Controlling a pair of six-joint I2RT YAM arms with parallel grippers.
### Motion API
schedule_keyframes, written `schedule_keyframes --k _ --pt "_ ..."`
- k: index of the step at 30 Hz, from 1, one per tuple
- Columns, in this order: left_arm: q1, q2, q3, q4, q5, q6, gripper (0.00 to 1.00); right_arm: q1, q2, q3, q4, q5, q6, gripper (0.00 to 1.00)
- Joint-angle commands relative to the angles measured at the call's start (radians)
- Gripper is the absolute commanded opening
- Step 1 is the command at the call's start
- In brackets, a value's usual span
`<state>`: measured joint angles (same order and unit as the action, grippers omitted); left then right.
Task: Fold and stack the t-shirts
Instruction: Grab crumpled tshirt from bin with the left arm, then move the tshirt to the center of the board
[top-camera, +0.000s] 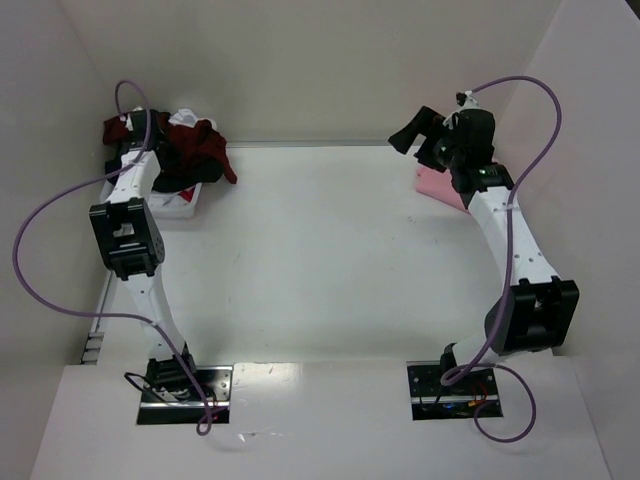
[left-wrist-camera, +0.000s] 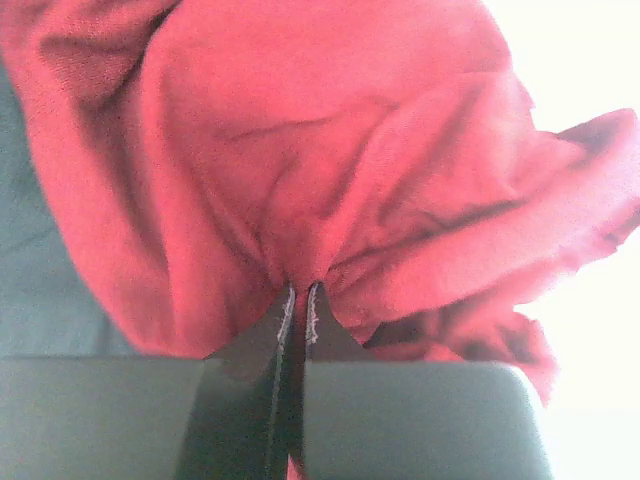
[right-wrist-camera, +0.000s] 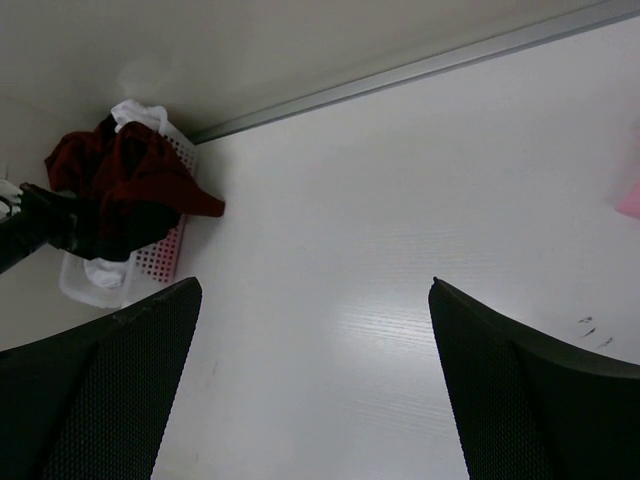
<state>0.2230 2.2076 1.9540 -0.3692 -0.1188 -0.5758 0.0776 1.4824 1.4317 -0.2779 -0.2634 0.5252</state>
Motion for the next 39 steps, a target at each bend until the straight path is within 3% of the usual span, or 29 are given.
schedule_keyframes --k 1,6,11,14,19,25,32,35,36,37,39 --pt "-0.011 -0.203 0.025 0.03 0.081 0.052 0.0 -0.004 -0.103 -0.022 0.039 0.013 -0.025 1.0" --pt "-0.072 -0.324 0.164 -0.066 0.126 0.171 0.0 -0.004 -0.151 -0.062 0.06 0.004 -0.027 1.0" --pt "-0.22 -0.462 0.207 -0.126 0.11 0.286 0.0 -0.004 -0.217 -0.1 0.083 0.003 -0.027 1.0" --pt "-0.415 -0.535 0.285 -0.224 0.038 0.39 0.0 -0.004 -0.26 -0.1 0.074 -0.005 -0.037 1.0" --pt "-0.627 -0.656 0.294 -0.285 0.042 0.401 0.0 -0.004 -0.343 -0.1 0.045 0.005 -0.037 1.0" --pt "-0.654 -0.818 0.094 -0.211 0.08 0.337 0.0 -0.004 -0.393 -0.105 0.006 0.023 -0.037 1.0" --pt "-0.654 -0.834 -0.245 -0.143 0.14 0.276 0.02 -0.004 -0.402 -0.16 -0.03 0.032 -0.047 1.0" --pt "-0.652 -0.785 -0.343 -0.155 0.11 0.241 0.14 -0.004 -0.402 -0.191 -0.03 0.032 -0.047 1.0" --pt "-0.637 -0.768 -0.361 -0.171 0.113 0.227 0.29 -0.004 -0.401 -0.192 -0.03 0.032 -0.048 1.0" --pt "-0.613 -0.743 -0.386 -0.172 0.14 0.202 0.77 -0.004 -0.39 -0.201 -0.032 0.032 -0.059 1.0" --pt "-0.592 -0.723 -0.411 -0.18 0.208 0.194 0.99 -0.004 -0.382 -0.21 -0.04 0.032 -0.069 1.0"
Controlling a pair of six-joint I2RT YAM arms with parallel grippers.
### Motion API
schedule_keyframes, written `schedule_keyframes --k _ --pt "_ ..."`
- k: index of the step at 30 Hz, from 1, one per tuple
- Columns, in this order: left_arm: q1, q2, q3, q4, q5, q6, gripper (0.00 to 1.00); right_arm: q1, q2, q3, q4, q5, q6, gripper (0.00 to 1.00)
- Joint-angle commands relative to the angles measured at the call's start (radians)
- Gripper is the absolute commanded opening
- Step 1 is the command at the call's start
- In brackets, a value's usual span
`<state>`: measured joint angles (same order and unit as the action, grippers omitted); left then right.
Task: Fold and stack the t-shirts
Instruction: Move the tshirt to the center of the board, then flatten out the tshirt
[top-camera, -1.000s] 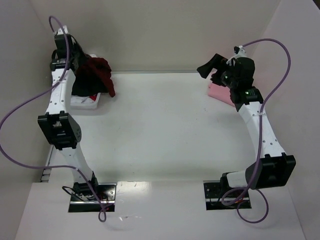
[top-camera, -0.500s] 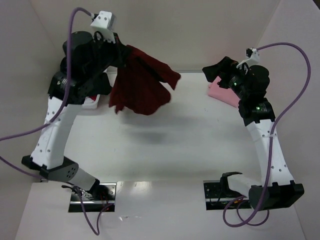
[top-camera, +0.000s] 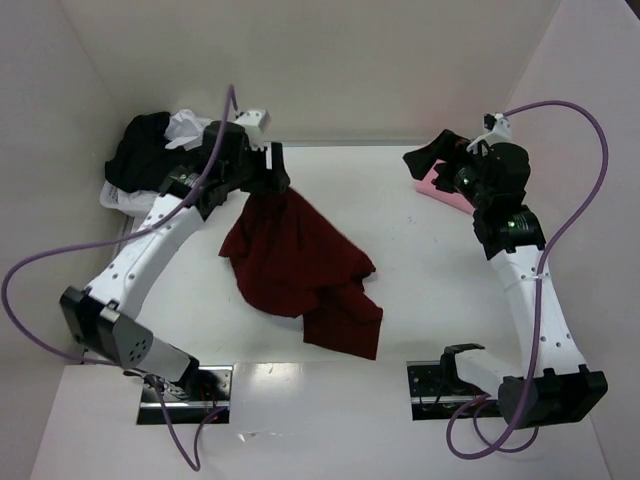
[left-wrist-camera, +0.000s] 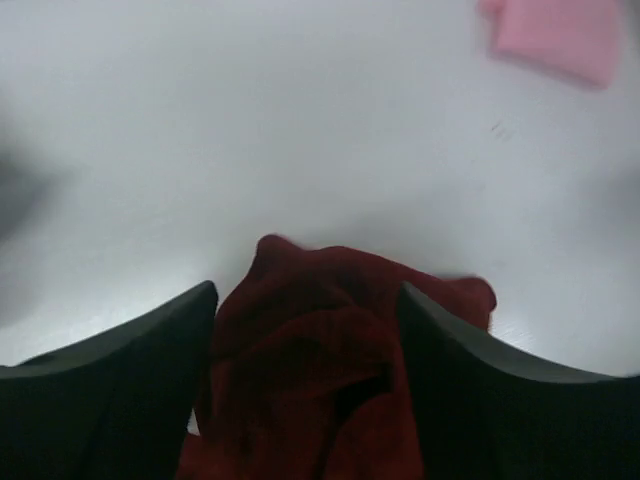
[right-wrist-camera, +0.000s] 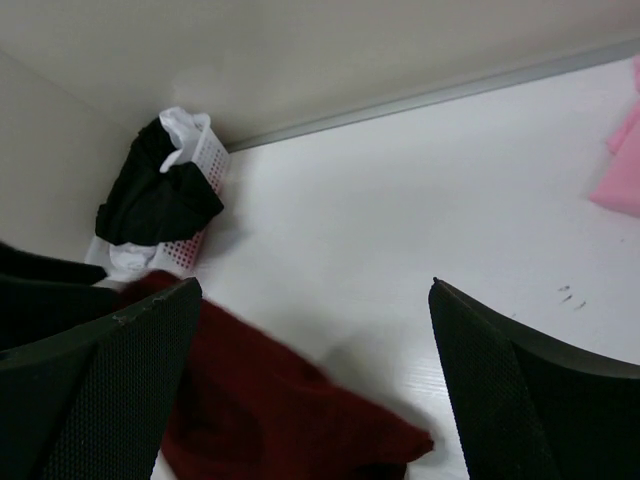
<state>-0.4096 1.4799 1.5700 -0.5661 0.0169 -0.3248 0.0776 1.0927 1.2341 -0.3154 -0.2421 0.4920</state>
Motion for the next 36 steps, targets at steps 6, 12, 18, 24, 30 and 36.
schedule_keyframes --k 6,12,18,24,30,36 --pt "0.051 0.049 -0.05 0.029 0.066 -0.073 0.99 -0.004 0.049 -0.073 -0.024 -0.023 -0.078 1.0" --pt "0.051 0.071 -0.164 -0.005 0.151 -0.132 0.99 0.13 0.126 -0.097 -0.043 0.016 -0.115 1.0" --pt "0.051 0.004 -0.351 -0.015 0.201 -0.219 0.99 0.251 0.213 -0.151 0.001 0.023 -0.081 1.0" --pt "0.03 -0.053 -0.512 0.02 0.286 -0.263 0.92 0.261 0.222 -0.157 0.001 0.044 -0.081 1.0" --pt "-0.012 0.021 -0.544 0.056 0.324 -0.267 0.84 0.261 0.242 -0.155 0.001 0.02 -0.081 1.0" --pt "-0.012 0.071 -0.562 0.052 0.3 -0.273 0.83 0.261 0.231 -0.148 -0.02 0.029 -0.081 1.0"
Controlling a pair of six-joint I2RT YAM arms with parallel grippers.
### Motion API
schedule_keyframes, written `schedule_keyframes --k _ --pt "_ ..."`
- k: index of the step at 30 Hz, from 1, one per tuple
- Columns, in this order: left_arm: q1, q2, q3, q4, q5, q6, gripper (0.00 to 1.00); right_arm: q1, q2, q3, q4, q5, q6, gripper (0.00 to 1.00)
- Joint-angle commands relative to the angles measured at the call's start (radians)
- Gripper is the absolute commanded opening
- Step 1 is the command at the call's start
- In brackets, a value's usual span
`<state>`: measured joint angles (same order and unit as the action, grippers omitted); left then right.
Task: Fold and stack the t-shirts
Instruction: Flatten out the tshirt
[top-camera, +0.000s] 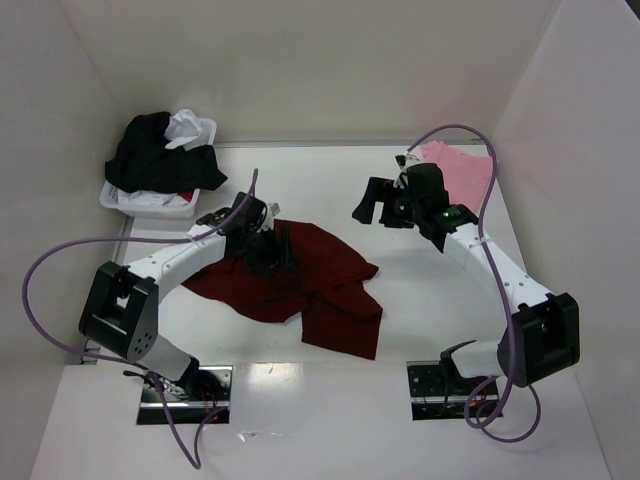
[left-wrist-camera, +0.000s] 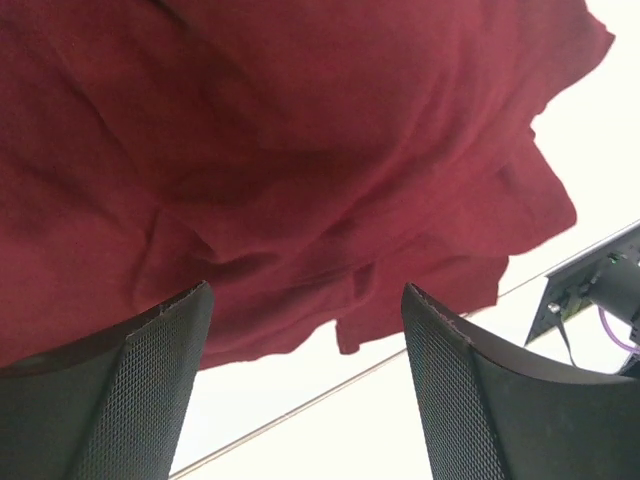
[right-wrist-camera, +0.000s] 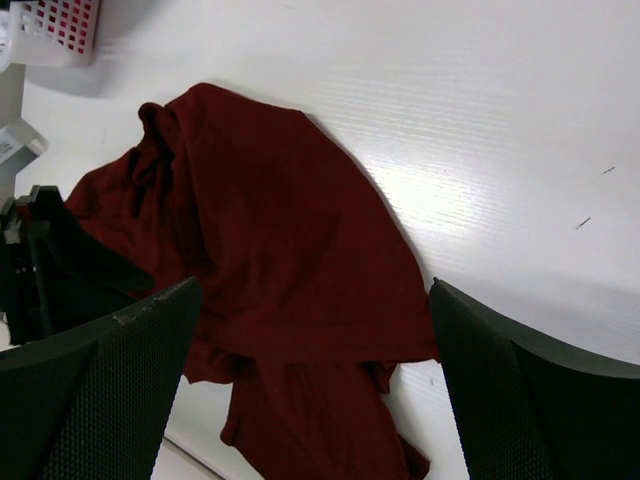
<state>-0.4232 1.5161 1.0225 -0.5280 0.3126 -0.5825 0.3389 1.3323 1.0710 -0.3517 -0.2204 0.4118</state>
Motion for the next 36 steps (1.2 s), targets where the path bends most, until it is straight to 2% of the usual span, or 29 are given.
schedule_keyframes --k 1,6,8,13,19,22,26,30,33,35,36 --pt "0.001 0.042 -0.015 0.008 -0.008 -0.016 0.83 0.0 -0.014 0.015 0.016 0.007 -0.001 1.0" --pt "-0.008 0.077 -0.015 -0.006 -0.052 -0.025 0.83 0.0 -0.017 0.004 0.007 0.007 0.008 1.0" --pt "-0.008 0.093 -0.015 -0.006 -0.052 -0.025 0.78 0.0 -0.025 0.004 0.007 0.007 0.009 1.0" --pt "-0.051 0.144 0.017 -0.006 -0.038 -0.007 0.52 0.0 -0.035 0.004 0.007 0.011 0.009 1.0" --pt "-0.06 0.144 0.095 -0.006 -0.01 -0.006 0.0 0.0 -0.053 -0.005 0.016 0.029 0.018 0.99" --pt "-0.06 0.144 0.131 -0.017 -0.01 0.011 0.0 0.0 -0.065 -0.005 0.026 0.038 0.025 0.99" --pt "-0.06 0.121 0.267 -0.068 0.024 0.023 0.0 0.0 -0.074 -0.005 0.033 0.056 0.027 0.99" --pt "-0.063 0.128 0.435 -0.043 0.174 0.026 0.0 0.0 -0.099 -0.026 0.045 0.115 0.051 0.99" --pt "-0.076 0.187 0.546 0.059 0.317 0.032 0.0 0.0 -0.125 -0.026 0.045 0.187 0.079 0.99" --pt "-0.078 0.223 0.625 0.108 0.375 0.023 0.05 0.0 -0.14 -0.035 0.056 0.217 0.095 0.99" --pt "-0.078 0.256 0.659 0.125 0.391 0.023 0.12 0.0 -0.141 -0.036 0.056 0.218 0.107 0.99"
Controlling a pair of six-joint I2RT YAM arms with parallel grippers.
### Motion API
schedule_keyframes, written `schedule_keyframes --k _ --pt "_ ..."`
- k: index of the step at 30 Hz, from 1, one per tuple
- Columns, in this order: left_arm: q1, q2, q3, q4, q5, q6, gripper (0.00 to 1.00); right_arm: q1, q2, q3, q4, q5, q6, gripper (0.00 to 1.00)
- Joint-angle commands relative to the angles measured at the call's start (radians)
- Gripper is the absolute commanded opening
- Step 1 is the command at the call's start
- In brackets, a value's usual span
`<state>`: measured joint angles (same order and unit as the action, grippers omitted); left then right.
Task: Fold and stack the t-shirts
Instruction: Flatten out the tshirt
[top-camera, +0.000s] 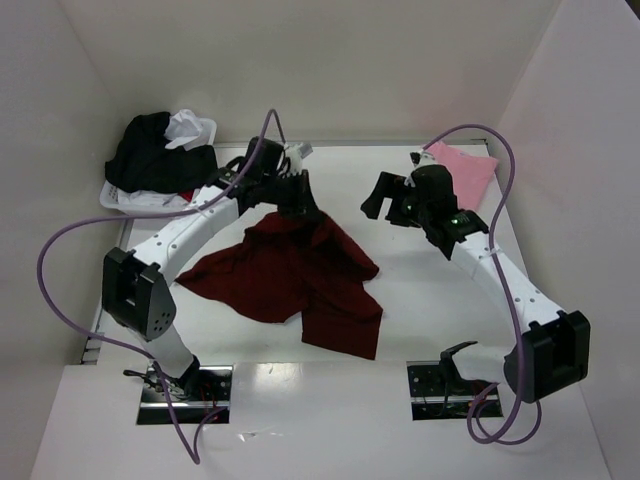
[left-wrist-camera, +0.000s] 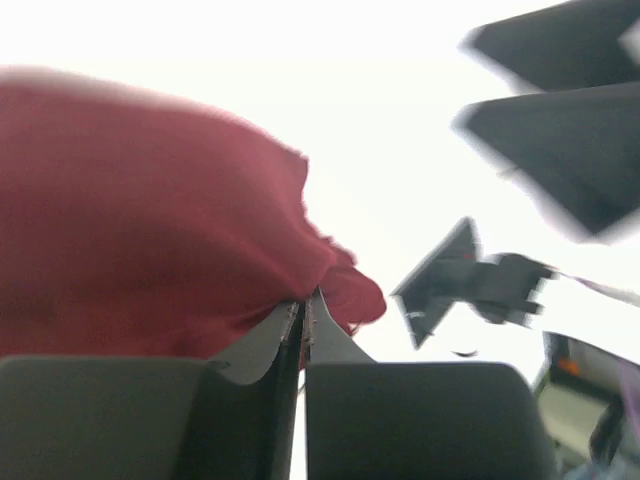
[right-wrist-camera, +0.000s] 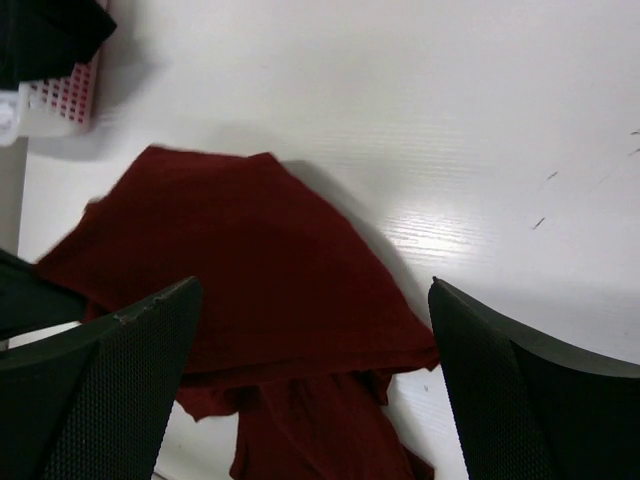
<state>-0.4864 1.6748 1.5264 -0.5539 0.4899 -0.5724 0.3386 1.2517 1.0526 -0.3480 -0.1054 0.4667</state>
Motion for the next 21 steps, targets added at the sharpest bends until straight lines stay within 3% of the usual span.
schedule_keyframes --k 1,2,3,5,13,17,21 --pt "-0.015 0.11 0.186 0.17 0.214 0.013 0.22 0.0 -0.071 -0.017 0.052 0.117 0.052 0.99" --pt "-0.015 0.127 0.218 0.186 0.214 0.013 0.63 0.0 -0.081 -0.017 0.061 0.118 0.064 1.0" --pt "-0.015 0.128 0.229 0.186 0.203 0.013 0.81 0.0 -0.081 -0.017 0.061 0.118 0.076 1.0" --pt "-0.003 0.137 0.239 0.153 0.202 0.041 0.97 0.0 -0.091 -0.017 0.061 0.118 0.088 1.0" --pt "0.098 -0.041 0.053 0.014 -0.013 0.105 1.0 0.0 -0.1 -0.036 0.061 0.079 0.085 1.0" --pt "0.126 -0.148 -0.106 -0.063 -0.196 0.086 1.0 0.0 -0.023 -0.036 0.037 0.016 0.085 1.0" --pt "0.157 -0.237 -0.262 -0.063 -0.243 0.025 1.0 0.039 0.053 -0.069 0.037 -0.013 0.095 1.0"
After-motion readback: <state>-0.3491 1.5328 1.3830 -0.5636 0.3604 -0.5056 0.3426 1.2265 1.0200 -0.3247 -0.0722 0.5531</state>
